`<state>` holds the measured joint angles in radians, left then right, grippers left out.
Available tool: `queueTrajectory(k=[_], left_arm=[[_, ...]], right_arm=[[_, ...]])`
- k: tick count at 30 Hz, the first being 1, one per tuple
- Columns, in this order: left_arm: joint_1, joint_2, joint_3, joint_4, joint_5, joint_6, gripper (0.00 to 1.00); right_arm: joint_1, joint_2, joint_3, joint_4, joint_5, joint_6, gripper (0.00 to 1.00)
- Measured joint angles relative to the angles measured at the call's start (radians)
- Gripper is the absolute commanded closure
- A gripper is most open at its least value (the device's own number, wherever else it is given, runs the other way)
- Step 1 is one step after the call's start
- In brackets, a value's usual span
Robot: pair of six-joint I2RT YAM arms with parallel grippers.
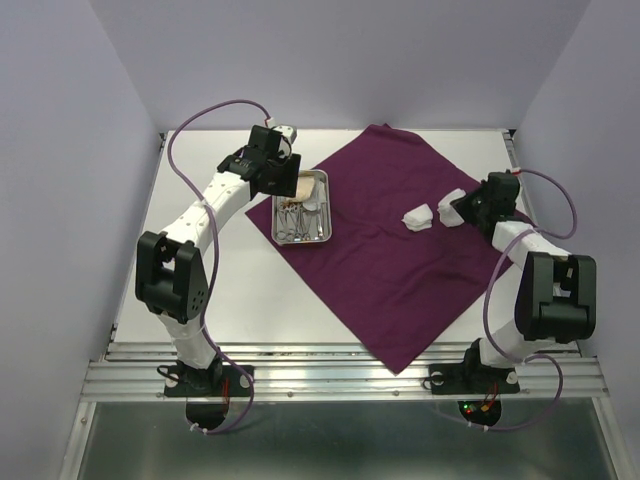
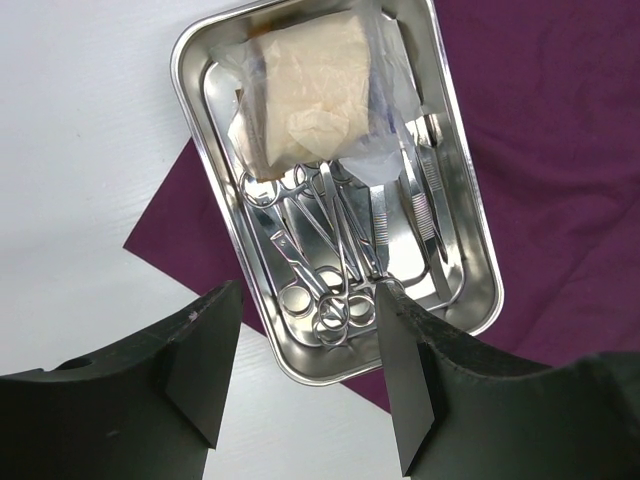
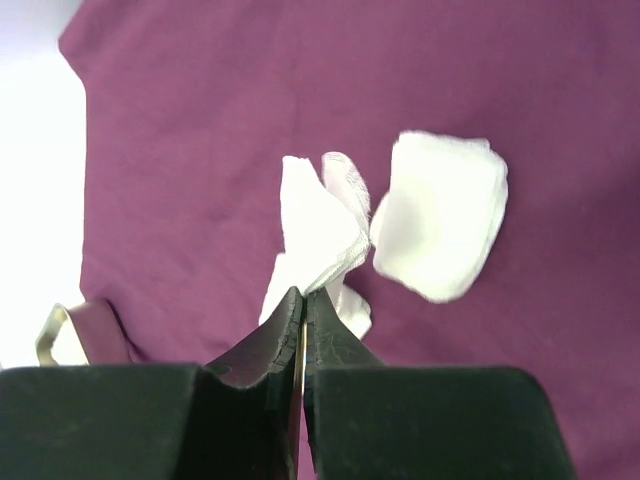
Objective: Prepare the surgical pack
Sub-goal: Adjust the medical item in the surgical kit.
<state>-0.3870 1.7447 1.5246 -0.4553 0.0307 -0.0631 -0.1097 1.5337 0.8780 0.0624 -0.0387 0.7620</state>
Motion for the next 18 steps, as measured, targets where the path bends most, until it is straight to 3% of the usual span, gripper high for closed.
queueTrajectory(k=[18], left_arm=[[0.000, 0.027, 0.016, -0.009, -0.010, 0.000, 0.34]], right_arm=[[-0.127, 0.159, -0.053, 0.154, -0.156, 0.005, 0.99]])
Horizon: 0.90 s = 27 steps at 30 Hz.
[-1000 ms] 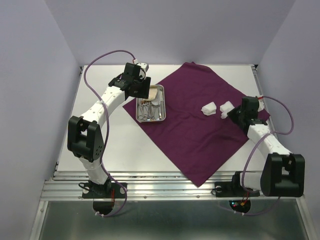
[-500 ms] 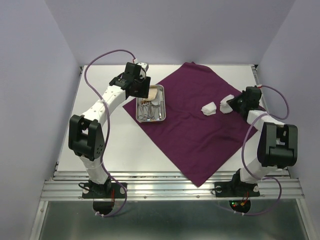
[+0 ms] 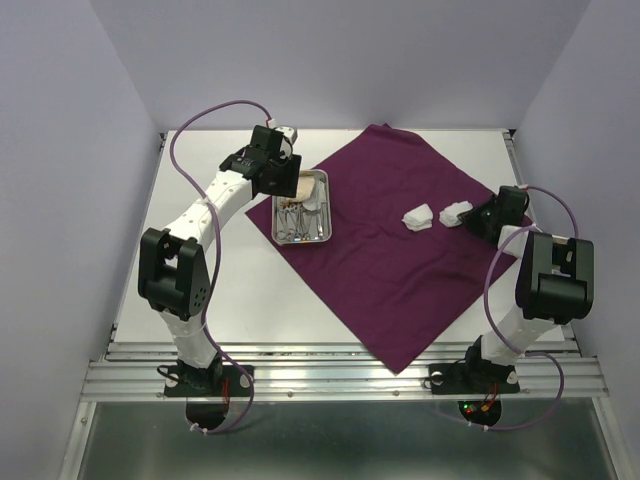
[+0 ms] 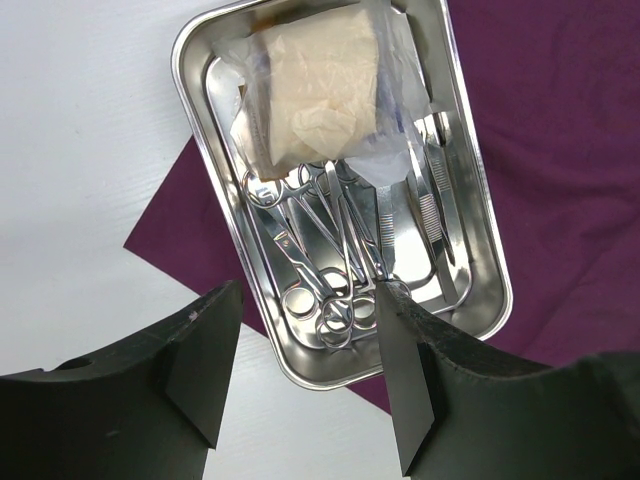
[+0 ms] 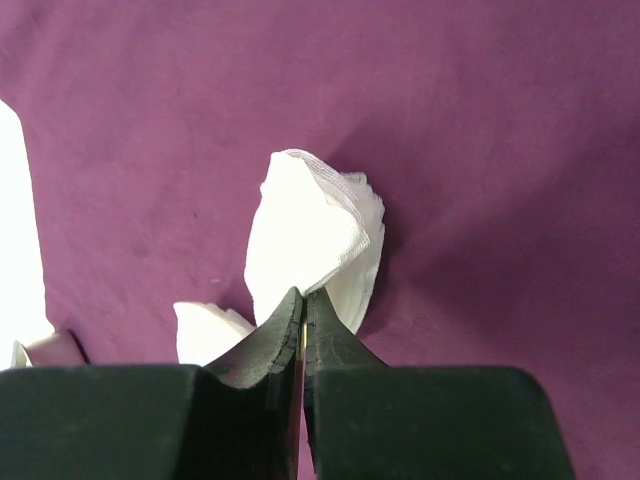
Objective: Prepare the surgical pack
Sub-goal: Adjust the medical item in the surgical kit.
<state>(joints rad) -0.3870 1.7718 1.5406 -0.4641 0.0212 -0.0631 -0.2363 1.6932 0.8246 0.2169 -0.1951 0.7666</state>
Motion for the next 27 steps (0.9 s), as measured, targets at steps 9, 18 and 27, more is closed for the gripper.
queueTrajectory(k=[9, 18, 27], left_arm=[[0.000, 0.000, 0.000, 0.000, 0.000, 0.000, 0.34], [0.000, 0.000, -0.001, 0.002, 0.000, 0.000, 0.34], [0.000, 0.000, -0.003, 0.002, 0.000, 0.000, 0.34]], right_arm=[[-0.006, -0.008, -0.031, 0.031, -0.042, 0.025, 0.99], [-0.006, -0.024, -0.056, 0.040, -0.051, 0.042, 0.99], [-0.006, -0.024, -0.069, 0.034, -0.016, 0.048, 0.52]])
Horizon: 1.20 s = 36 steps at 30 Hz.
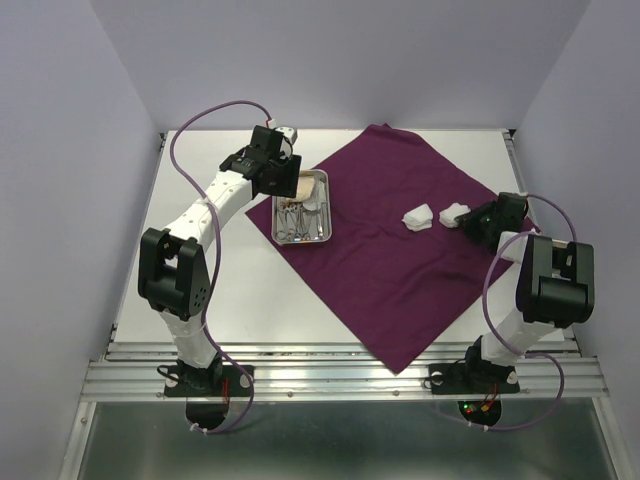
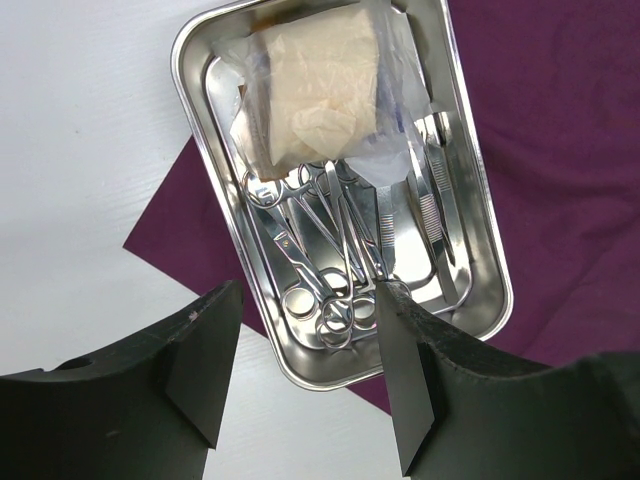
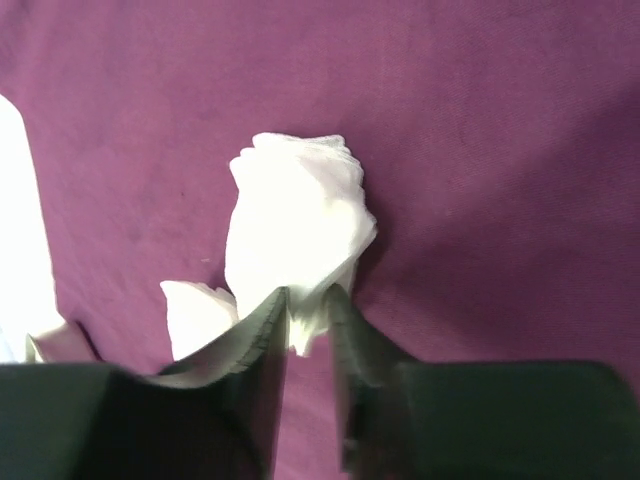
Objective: Prepare the surgical pack
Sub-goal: Adjust the medical item in the surgical kit, then pick up the medical item from the surgical kit.
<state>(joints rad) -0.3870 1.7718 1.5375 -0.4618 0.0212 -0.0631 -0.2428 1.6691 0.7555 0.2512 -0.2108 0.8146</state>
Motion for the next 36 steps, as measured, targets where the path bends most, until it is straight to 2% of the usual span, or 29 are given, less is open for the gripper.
queueTrajectory(k=[3, 9, 14, 21, 27, 36], left_arm=[[0.000, 0.000, 0.000, 0.000, 0.000, 0.000, 0.34], [0.000, 0.000, 0.000, 0.001, 0.000, 0.000, 0.34], [0.000, 0.000, 0.000, 0.002, -0.015, -0.006, 0.34], [0.000, -0.029, 0.000, 0.018, -0.064, -0.025, 0.34], [0.000, -0.059, 0.000, 0.023, -0.087, -0.037, 0.34], [0.000, -0.062, 0.000, 0.023, -0.104, -0.050, 0.34]], right_arm=[[0.000, -0.011, 0.000, -0.017, 0.013, 0.001, 0.39], [0.000, -0.127, 0.000, -0.067, 0.048, 0.000, 0.29], [0.000, -0.198, -0.003, -0.095, 0.045, 0.002, 0.28], [0.038, -0.206, -0.075, -0.076, -0.037, 0.070, 0.28], [0.130, -0.111, -0.076, -0.018, -0.100, 0.111, 0.23], [0.185, 0.009, -0.047, 0.060, -0.137, 0.172, 0.24]])
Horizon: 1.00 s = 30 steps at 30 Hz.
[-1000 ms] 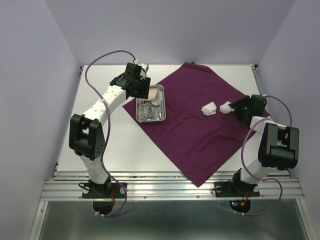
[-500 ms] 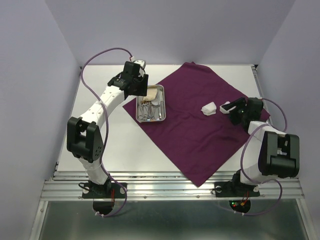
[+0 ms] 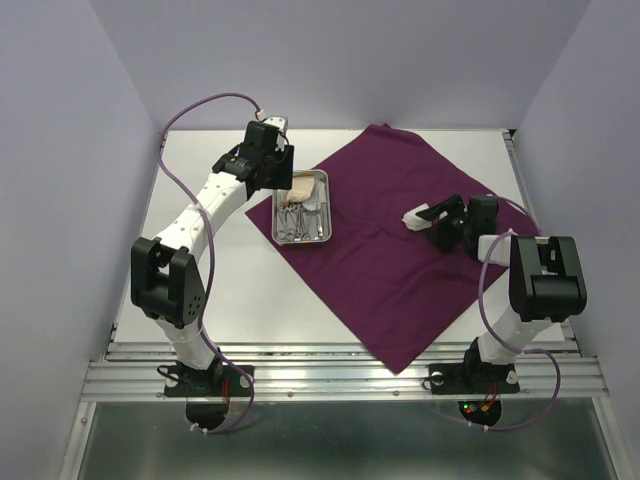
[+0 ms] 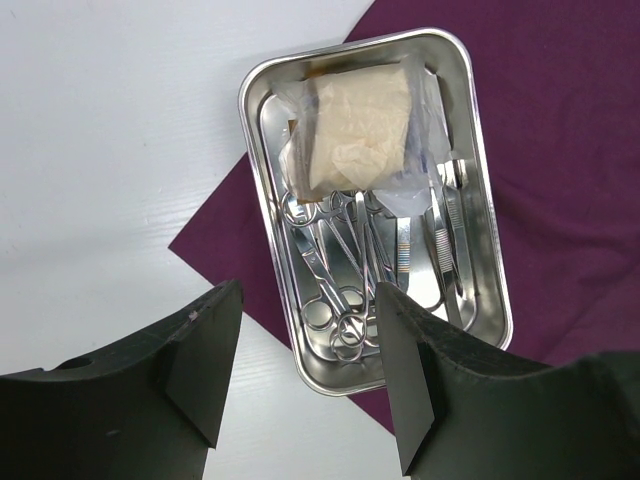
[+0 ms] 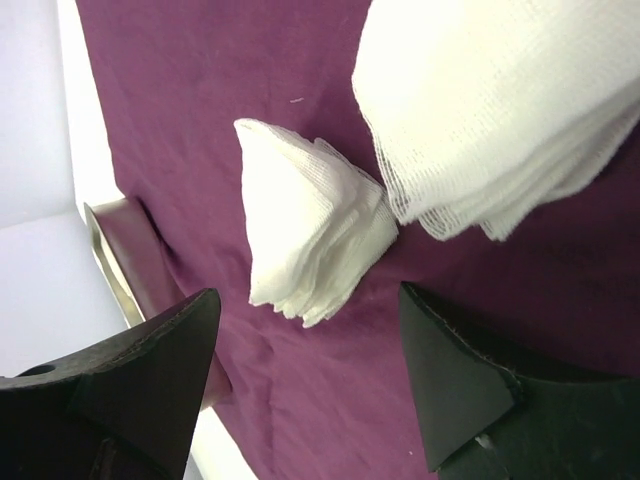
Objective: Prepare the surgical pack
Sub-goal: Pick up the medical item from the surgical kit.
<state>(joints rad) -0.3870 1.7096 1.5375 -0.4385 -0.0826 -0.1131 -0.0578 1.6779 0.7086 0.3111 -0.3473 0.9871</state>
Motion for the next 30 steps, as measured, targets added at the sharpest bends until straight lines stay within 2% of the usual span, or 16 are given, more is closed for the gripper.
queueTrajectory(k=[13, 15, 19, 21, 26, 27, 28, 29, 30], left_arm=[[0.000, 0.000, 0.000, 0.000, -0.004, 0.000, 0.34], [0.000, 0.000, 0.000, 0.000, -0.005, 0.000, 0.34], [0.000, 0.000, 0.000, 0.000, -0.006, 0.000, 0.34], [0.000, 0.000, 0.000, 0.000, -0.006, 0.000, 0.34], [0.000, 0.000, 0.000, 0.000, -0.002, -0.001, 0.31], [0.000, 0.000, 0.000, 0.000, 0.002, -0.001, 0.29], [0.000, 0.000, 0.000, 0.000, 0.004, -0.002, 0.10], [0.000, 0.000, 0.000, 0.000, 0.008, -0.003, 0.03], [0.000, 0.000, 0.000, 0.001, 0.020, -0.007, 0.01]], right_arm=[[0.001, 0.081, 0.016, 0.112, 0.000, 0.086, 0.33], [0.001, 0.101, 0.032, 0.121, 0.000, 0.097, 0.37], [0.006, 0.121, 0.048, 0.124, 0.007, 0.113, 0.51], [0.008, 0.125, 0.048, 0.122, 0.018, 0.117, 0.64], [0.008, 0.125, 0.048, 0.115, 0.040, 0.121, 0.83], [0.008, 0.125, 0.048, 0.115, 0.043, 0.120, 0.86], [0.008, 0.125, 0.048, 0.114, 0.045, 0.120, 0.91], [0.008, 0.125, 0.048, 0.114, 0.045, 0.119, 0.93], [0.008, 0.125, 0.048, 0.114, 0.045, 0.117, 0.96]])
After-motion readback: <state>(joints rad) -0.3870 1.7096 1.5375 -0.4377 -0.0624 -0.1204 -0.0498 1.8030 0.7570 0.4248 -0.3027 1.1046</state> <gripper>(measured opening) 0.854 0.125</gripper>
